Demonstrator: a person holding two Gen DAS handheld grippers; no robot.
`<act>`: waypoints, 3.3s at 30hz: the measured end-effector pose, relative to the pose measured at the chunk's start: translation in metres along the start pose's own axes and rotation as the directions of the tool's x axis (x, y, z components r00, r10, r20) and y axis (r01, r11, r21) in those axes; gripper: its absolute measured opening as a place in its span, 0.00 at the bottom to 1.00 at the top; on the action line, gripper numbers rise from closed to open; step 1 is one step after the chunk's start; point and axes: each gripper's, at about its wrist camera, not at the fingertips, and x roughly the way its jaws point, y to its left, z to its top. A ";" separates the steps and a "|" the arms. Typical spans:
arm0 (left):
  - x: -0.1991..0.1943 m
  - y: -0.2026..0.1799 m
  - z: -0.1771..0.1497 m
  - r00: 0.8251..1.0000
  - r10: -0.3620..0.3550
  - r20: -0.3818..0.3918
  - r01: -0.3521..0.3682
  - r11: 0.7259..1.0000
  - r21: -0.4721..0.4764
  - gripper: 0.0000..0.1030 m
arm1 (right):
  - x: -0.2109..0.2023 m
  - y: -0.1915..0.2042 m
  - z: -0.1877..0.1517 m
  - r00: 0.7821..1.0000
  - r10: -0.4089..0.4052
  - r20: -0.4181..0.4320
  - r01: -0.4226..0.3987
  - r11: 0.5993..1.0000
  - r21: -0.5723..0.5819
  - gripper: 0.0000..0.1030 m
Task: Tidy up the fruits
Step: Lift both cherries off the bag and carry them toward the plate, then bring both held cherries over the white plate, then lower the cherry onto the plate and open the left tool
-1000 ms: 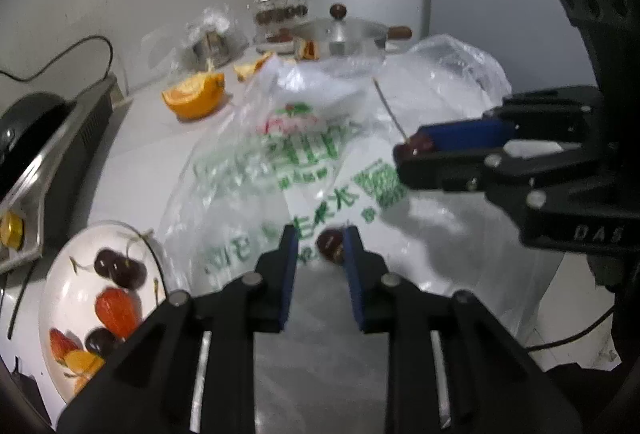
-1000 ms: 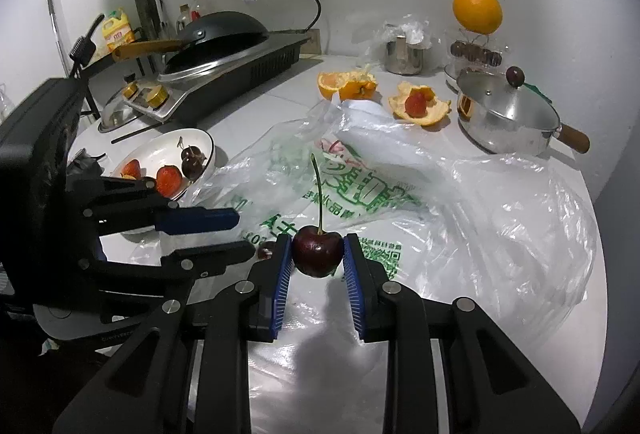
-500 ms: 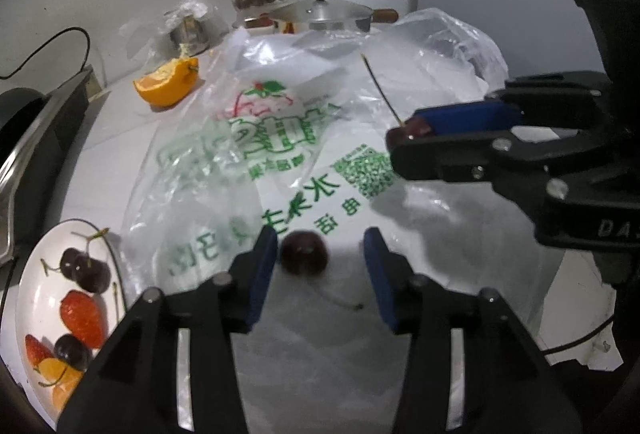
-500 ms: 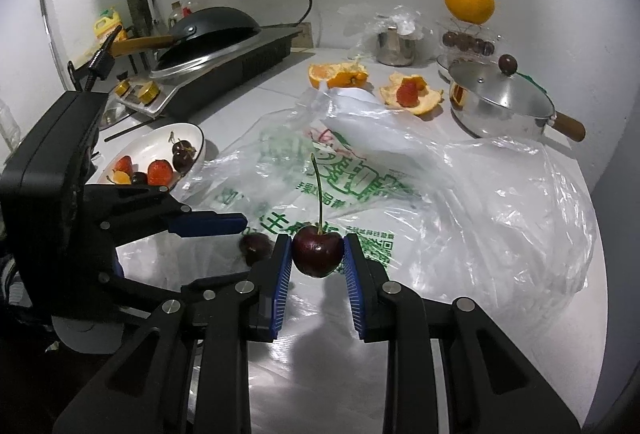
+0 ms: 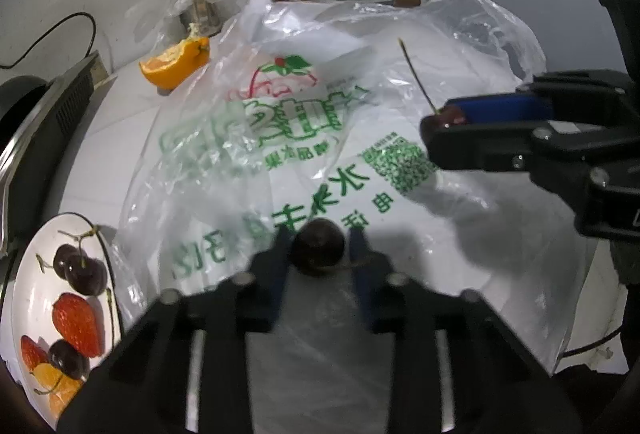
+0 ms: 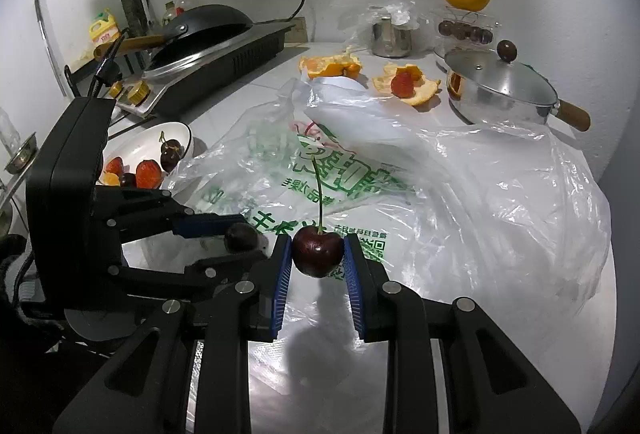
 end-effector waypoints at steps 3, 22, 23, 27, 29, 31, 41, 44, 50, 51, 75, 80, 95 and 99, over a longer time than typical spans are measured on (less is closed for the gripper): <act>-0.001 0.002 -0.001 1.000 0.000 0.003 0.000 1.000 -0.005 0.26 | 0.000 0.000 0.000 1.000 -0.002 0.000 0.002 1.000 -0.001 0.27; -0.069 0.018 -0.004 0.990 -0.002 0.138 0.008 0.999 -0.045 0.26 | -0.019 0.042 0.014 0.999 -0.025 0.032 0.027 0.997 -0.070 0.27; -0.074 0.021 -0.006 0.989 0.002 0.147 0.006 0.999 -0.049 0.26 | -0.020 0.045 0.016 0.999 -0.026 0.034 0.028 0.997 -0.075 0.27; -0.087 0.032 -0.011 0.985 0.009 0.170 0.003 0.998 -0.070 0.26 | -0.022 0.058 0.020 0.999 -0.030 0.042 0.034 0.995 -0.095 0.27; -0.094 0.039 -0.014 0.984 0.014 0.180 0.001 0.997 -0.081 0.26 | -0.023 0.066 0.023 0.999 -0.031 0.045 0.036 0.994 -0.108 0.27; -0.099 0.044 -0.018 0.982 0.019 0.187 -0.003 0.996 -0.090 0.26 | -0.023 0.073 0.026 0.998 -0.032 0.046 0.037 0.992 -0.119 0.27; -0.124 0.079 -0.041 0.977 0.036 0.209 -0.005 0.989 -0.147 0.26 | -0.017 0.111 0.036 0.999 -0.028 0.042 0.034 0.985 -0.169 0.27; -0.129 0.089 -0.047 0.976 0.043 0.215 -0.008 0.987 -0.162 0.26 | -0.014 0.120 0.039 0.999 -0.026 0.037 0.032 0.983 -0.183 0.27; -0.137 0.109 -0.060 0.972 0.065 0.225 -0.020 0.980 -0.197 0.26 | -0.005 0.142 0.045 0.999 -0.020 0.025 0.025 0.976 -0.214 0.27; -0.138 0.112 -0.062 0.972 0.068 0.225 -0.022 0.979 -0.202 0.26 | -0.003 0.144 0.046 1.000 -0.018 0.024 0.023 0.975 -0.219 0.27; -0.126 0.174 -0.091 0.972 0.147 0.185 -0.094 0.959 -0.268 0.26 | 0.045 0.188 0.064 0.999 0.021 -0.047 -0.033 0.958 -0.284 0.27; -0.115 0.183 -0.087 0.974 0.147 0.172 -0.098 0.959 -0.268 0.26 | 0.059 0.189 0.069 0.998 0.029 -0.062 -0.045 0.958 -0.284 0.27; -0.078 0.213 -0.080 0.980 0.158 0.120 -0.119 0.951 -0.285 0.26 | 0.101 0.187 0.085 0.993 0.065 -0.096 -0.090 0.955 -0.284 0.27; -0.074 0.215 -0.079 0.979 0.166 0.116 -0.127 0.949 -0.288 0.27 | 0.113 0.191 0.089 0.992 0.077 -0.102 -0.103 0.952 -0.287 0.27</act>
